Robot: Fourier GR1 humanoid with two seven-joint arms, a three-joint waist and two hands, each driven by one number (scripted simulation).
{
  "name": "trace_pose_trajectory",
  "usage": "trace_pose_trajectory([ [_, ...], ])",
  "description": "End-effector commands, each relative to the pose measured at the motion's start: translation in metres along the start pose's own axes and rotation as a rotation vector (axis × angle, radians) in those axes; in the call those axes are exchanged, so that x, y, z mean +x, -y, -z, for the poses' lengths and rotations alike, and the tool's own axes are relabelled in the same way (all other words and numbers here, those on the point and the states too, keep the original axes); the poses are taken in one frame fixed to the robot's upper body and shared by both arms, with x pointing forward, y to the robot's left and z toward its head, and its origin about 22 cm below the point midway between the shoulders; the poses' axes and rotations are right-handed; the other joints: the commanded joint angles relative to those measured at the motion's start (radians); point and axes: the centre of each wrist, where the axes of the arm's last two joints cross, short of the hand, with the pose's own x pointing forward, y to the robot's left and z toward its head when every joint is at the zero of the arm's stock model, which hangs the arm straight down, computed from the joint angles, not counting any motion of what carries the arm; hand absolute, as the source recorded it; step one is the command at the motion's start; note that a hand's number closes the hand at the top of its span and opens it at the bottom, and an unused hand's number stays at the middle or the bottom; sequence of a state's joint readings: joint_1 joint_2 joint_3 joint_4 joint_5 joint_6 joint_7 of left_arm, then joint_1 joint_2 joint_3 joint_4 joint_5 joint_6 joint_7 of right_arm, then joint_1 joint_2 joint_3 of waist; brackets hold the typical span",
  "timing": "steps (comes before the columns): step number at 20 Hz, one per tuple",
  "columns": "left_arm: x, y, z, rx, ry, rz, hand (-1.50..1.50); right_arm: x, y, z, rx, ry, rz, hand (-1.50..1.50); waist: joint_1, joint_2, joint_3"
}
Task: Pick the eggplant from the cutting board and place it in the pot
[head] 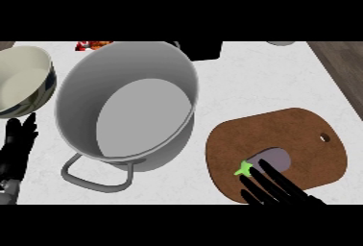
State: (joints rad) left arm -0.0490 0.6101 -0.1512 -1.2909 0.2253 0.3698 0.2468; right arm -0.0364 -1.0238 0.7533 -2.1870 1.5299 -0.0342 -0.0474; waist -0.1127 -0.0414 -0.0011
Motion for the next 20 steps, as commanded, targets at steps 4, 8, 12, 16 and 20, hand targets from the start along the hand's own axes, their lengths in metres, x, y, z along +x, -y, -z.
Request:
trace_pose_trajectory([
  [4,0.013,-0.010,-0.001,-0.015,0.021,0.011,0.00,0.065,0.010,-0.018,0.289,-0.161,-0.120,-1.50,0.022,0.013,0.000],
  [8,0.020,0.010,-0.014,-0.059,0.057,0.013,0.00,0.101,0.024,-0.010,0.339,-0.283,-0.185,-1.50,0.080,0.027,0.001],
  [12,0.027,0.011,-0.004,-0.079,0.060,0.017,0.00,0.133,0.022,0.000,0.364,-0.353,-0.204,-1.50,0.095,0.038,0.001],
  [16,0.025,0.013,-0.003,-0.071,0.066,0.019,0.00,0.123,0.022,0.012,0.372,-0.348,-0.186,-1.50,0.109,0.041,0.001],
  [20,0.048,0.012,0.003,-0.066,0.079,0.007,0.00,0.124,-0.012,0.023,0.412,-0.371,-0.218,-1.50,0.111,0.042,0.001],
])
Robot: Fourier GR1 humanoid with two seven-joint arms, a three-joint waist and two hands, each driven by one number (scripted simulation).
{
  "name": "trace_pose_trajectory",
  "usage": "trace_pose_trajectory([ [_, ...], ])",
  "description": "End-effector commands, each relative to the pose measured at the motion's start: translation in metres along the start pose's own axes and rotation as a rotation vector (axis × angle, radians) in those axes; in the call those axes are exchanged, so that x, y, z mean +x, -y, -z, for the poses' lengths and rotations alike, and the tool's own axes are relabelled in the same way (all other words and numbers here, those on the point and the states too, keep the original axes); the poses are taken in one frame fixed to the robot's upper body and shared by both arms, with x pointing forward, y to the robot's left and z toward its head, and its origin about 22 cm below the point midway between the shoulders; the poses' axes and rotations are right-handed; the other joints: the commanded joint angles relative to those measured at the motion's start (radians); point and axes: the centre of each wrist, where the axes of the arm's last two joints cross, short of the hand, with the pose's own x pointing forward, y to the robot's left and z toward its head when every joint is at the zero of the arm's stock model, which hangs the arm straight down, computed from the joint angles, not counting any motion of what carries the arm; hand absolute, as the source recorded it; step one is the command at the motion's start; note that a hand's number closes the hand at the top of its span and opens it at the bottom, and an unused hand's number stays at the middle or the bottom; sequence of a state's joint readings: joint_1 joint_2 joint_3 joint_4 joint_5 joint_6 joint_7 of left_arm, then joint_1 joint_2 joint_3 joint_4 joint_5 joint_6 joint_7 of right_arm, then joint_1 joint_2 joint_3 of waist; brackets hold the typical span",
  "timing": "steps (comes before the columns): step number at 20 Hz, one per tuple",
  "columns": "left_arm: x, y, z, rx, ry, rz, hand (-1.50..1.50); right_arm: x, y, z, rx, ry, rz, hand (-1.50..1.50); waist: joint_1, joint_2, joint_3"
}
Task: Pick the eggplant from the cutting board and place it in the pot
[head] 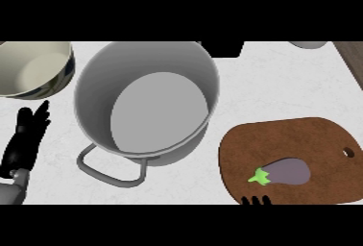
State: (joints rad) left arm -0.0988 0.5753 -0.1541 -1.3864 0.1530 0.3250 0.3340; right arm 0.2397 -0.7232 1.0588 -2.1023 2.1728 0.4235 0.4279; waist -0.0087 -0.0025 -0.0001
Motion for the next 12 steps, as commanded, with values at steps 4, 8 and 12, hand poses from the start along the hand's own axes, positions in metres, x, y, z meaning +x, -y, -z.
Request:
trace_pose_trajectory([
  [4,0.007,-0.003,0.000,-0.017,0.029,0.004,0.00,-0.002,-0.014,0.021,0.025,-0.028,0.000,-1.50,0.008,0.002,0.000],
  [8,-0.007,0.033,-0.005,-0.011,0.006,-0.005,0.00,-0.005,-0.021,0.029,-0.004,0.004,-0.002,-1.50,0.007,0.002,0.000],
  [12,0.013,-0.005,0.008,-0.012,0.000,0.004,0.00,0.004,-0.035,0.053,-0.020,-0.011,-0.023,-1.50,0.008,0.003,0.000],
])
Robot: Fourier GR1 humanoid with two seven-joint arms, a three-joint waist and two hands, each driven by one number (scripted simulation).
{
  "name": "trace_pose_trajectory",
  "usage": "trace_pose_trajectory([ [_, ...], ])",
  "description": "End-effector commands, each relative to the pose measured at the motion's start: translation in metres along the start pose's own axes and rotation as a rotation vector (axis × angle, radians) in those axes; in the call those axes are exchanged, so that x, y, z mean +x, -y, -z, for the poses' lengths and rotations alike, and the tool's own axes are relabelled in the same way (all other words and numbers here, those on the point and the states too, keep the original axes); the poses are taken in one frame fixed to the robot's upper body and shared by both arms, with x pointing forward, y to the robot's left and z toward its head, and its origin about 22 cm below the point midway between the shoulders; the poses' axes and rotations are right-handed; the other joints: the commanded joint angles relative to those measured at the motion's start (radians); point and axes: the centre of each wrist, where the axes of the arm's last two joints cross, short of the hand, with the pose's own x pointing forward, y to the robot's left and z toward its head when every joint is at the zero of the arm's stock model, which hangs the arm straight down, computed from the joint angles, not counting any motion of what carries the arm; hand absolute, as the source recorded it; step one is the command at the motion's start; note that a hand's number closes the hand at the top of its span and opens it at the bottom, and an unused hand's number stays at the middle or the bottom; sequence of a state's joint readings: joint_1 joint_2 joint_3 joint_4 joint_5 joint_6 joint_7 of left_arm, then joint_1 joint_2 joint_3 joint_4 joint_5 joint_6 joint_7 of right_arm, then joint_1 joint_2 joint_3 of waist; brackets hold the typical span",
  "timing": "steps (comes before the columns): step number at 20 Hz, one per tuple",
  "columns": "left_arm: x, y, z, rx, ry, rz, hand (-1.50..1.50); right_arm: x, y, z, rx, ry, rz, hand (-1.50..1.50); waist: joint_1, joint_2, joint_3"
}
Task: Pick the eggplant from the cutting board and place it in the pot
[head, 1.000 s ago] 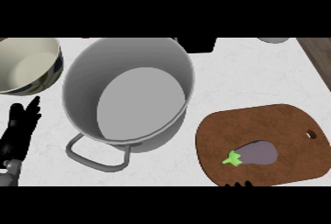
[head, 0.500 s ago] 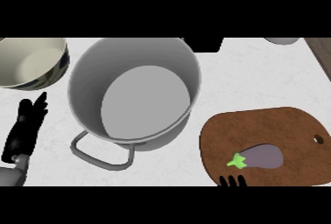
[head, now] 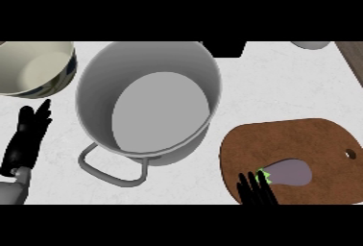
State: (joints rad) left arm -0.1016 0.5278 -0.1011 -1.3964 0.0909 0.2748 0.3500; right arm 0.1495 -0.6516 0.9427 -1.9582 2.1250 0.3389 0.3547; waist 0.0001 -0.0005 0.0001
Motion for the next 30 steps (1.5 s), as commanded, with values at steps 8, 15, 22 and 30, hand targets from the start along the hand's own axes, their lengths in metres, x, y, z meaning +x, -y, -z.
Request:
trace_pose_trajectory([
  [8,0.006,0.002,-0.013,0.003,-0.002,0.000,0.00,0.002,-0.020,0.018,0.056,-0.073,-0.030,-1.50,0.001,-0.001,0.000],
  [15,-0.014,-0.006,-0.003,-0.001,0.001,0.009,0.00,-0.025,-0.033,0.026,0.074,-0.076,-0.017,-1.50,-0.001,0.000,0.000],
  [22,0.003,0.018,-0.004,-0.002,-0.006,0.002,0.00,-0.015,-0.012,0.050,0.095,-0.073,0.001,-1.50,-0.001,0.000,0.000],
  [30,0.010,-0.004,-0.005,0.002,0.013,0.007,0.00,-0.002,-0.048,0.063,0.135,-0.037,0.025,1.50,0.002,0.000,0.000],
])
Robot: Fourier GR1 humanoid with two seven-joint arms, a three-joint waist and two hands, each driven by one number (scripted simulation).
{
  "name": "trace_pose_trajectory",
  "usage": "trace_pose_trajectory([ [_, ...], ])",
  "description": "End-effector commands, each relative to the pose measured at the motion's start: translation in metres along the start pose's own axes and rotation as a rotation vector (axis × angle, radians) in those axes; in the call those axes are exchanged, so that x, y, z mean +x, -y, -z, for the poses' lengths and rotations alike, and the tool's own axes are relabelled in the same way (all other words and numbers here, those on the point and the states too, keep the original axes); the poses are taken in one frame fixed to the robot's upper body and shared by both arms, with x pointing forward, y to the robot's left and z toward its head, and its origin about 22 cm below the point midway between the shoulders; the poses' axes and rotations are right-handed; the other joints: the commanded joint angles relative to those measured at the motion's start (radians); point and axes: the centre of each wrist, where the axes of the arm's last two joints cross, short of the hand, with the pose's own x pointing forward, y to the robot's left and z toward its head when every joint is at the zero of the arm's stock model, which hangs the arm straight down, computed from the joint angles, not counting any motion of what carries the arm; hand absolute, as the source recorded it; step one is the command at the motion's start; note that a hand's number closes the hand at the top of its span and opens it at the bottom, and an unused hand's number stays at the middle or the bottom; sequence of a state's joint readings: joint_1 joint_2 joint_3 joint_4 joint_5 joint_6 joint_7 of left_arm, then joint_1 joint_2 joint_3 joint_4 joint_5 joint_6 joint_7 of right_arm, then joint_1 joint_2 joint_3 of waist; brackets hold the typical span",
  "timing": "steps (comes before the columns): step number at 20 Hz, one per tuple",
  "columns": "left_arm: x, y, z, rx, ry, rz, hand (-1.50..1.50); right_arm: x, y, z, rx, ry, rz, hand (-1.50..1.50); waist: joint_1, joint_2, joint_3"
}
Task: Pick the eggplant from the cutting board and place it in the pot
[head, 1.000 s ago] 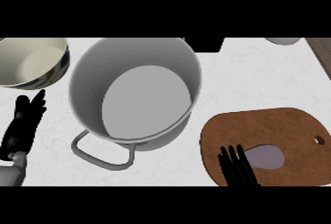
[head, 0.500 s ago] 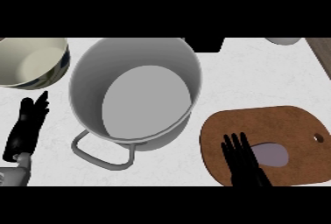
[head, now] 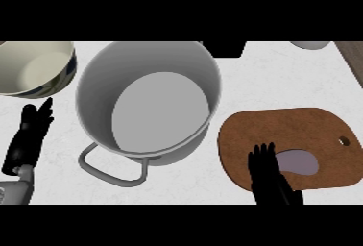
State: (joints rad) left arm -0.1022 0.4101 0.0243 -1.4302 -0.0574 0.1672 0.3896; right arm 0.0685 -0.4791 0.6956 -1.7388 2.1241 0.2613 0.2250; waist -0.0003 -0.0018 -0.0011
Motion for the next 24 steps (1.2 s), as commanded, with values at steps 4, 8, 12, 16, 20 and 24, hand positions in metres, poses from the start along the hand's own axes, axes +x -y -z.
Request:
trace_pose_trajectory([
  [4,-0.005,0.017,-0.010,-0.002,-0.002,-0.008,0.00,-0.007,-0.008,0.016,-0.103,0.066,-0.050,1.50,0.003,0.001,0.001],
  [8,0.006,-0.014,-0.012,-0.002,-0.002,0.008,0.00,-0.007,-0.004,0.016,-0.163,0.105,-0.113,1.50,0.007,0.000,0.001],
  [12,-0.014,0.006,-0.004,0.005,-0.004,-0.016,0.00,-0.004,0.010,-0.009,-0.227,0.123,-0.116,1.50,-0.003,0.000,0.001],
  [16,-0.006,0.010,-0.008,0.019,-0.013,-0.009,0.00,-0.012,0.008,-0.017,-0.207,0.029,0.080,1.50,-0.011,0.000,0.001],
  [20,-0.009,-0.010,-0.005,0.054,-0.038,-0.032,0.00,-0.011,0.021,-0.003,0.053,-0.263,0.702,1.50,-0.066,0.016,0.010],
  [24,-0.002,-0.008,-0.008,0.046,-0.004,-0.007,0.00,-0.041,0.025,0.000,0.130,-0.485,1.012,1.50,-0.043,0.004,0.005],
])
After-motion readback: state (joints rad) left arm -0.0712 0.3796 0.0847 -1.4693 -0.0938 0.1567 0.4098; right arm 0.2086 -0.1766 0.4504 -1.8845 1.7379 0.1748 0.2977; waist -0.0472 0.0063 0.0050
